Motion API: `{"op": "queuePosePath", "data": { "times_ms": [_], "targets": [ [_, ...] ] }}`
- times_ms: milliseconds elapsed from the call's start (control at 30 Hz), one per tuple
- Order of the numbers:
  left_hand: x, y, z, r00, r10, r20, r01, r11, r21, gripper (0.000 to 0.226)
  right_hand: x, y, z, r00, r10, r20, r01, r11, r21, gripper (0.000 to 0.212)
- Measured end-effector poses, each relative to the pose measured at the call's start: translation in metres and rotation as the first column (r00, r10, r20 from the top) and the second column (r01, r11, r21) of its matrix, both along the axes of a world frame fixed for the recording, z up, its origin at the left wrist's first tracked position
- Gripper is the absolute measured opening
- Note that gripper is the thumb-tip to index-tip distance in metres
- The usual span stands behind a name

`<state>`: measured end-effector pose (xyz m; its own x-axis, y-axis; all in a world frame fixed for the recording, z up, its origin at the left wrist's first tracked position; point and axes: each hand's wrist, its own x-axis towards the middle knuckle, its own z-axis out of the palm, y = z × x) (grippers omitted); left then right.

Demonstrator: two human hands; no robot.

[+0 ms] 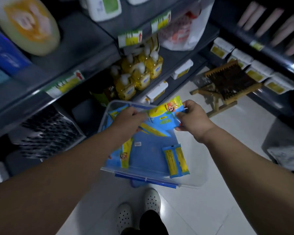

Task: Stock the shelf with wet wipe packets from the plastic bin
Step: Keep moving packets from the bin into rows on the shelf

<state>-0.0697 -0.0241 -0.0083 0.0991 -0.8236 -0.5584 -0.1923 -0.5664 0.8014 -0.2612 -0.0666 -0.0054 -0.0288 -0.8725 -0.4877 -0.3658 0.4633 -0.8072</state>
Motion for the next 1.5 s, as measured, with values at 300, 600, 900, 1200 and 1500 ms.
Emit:
{"op": "queuePosePath", "data": {
  "times_ms": [300,600,900,1200,1500],
  "targets": [
    [0.010,0.013,0.139,0.952,-0.041,0.303,0.142,0.936,-0.322,0.027,0.006,0.004,0.142,0.988,0.110,-0.106,-0.133,0.959,-0.252,0.016],
    [0.025,0.024,0.259,0.898,0.085,0.432,0.100,0.916,-0.388,0.087,0.014,0.008,0.279,0.956,0.293,0.028,-0.244,0.841,-0.483,0.018],
    [0.040,0.038,0.351,0.906,0.351,0.236,-0.185,0.831,-0.524,0.045,0.028,0.016,0.371,0.818,0.506,-0.272,-0.560,0.596,-0.575,0.021],
    [0.051,0.045,0.407,0.944,0.304,0.127,-0.190,0.818,-0.543,0.038,0.061,0.025,0.421,0.528,0.740,-0.417,-0.842,0.393,-0.369,0.008],
    [0.074,0.049,0.439,0.950,0.272,0.154,-0.144,0.818,-0.558,0.031,0.077,0.006,0.429,0.621,0.763,-0.181,-0.725,0.472,-0.501,0.008]
  ]
}}
